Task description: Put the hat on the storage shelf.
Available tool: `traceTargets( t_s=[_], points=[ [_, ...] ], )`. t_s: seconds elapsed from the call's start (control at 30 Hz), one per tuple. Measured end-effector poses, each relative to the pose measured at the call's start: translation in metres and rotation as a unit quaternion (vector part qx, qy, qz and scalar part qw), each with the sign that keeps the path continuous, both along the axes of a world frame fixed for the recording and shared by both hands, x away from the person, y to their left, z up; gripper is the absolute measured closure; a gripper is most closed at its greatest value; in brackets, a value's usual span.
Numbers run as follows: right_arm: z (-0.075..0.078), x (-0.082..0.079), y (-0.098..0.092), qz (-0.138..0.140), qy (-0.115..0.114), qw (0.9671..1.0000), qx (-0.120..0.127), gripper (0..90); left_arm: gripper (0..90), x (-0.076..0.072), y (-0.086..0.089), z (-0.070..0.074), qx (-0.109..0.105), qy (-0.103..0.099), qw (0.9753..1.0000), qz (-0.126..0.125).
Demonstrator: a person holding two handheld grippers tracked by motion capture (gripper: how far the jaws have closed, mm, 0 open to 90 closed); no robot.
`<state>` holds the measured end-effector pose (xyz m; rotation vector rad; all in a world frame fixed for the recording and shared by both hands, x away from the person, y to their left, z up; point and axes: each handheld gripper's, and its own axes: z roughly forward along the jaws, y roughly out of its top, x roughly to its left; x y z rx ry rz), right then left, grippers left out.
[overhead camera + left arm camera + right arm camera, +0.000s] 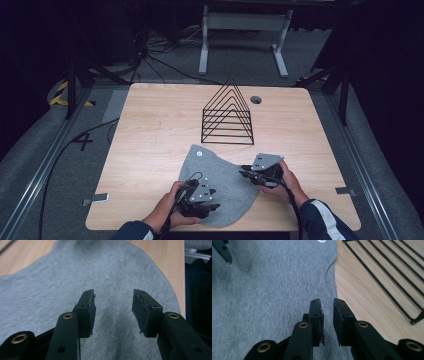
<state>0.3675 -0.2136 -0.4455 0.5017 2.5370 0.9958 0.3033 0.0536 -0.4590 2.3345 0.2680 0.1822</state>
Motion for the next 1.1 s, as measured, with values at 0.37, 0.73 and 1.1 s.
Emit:
traceTargets(
  t_s=[0.37, 0.73, 1.1],
  points=[
    [-0.011, 0.004, -0.008, -0.024, 0.026, 0.9992, -0.018, 78.2, 53.9, 0.006, 0.018, -0.006, 0.033, 0.001, 0.9993, 0.017],
    [-0.005, -0.032, -0.021, -0.002, 0.082, 0.9961, -0.033, 83.7, 53.9, 0.027, 0.045, -0.003, 0.053, -0.006, 0.9958, 0.075],
    [-0.004, -0.065, -0.002, 0.046, 0.086, 0.9938, -0.054, 84.9, 53.9, 0.074, 0.045, -0.005, 0.041, -0.014, 0.9912, 0.125]
  ],
)
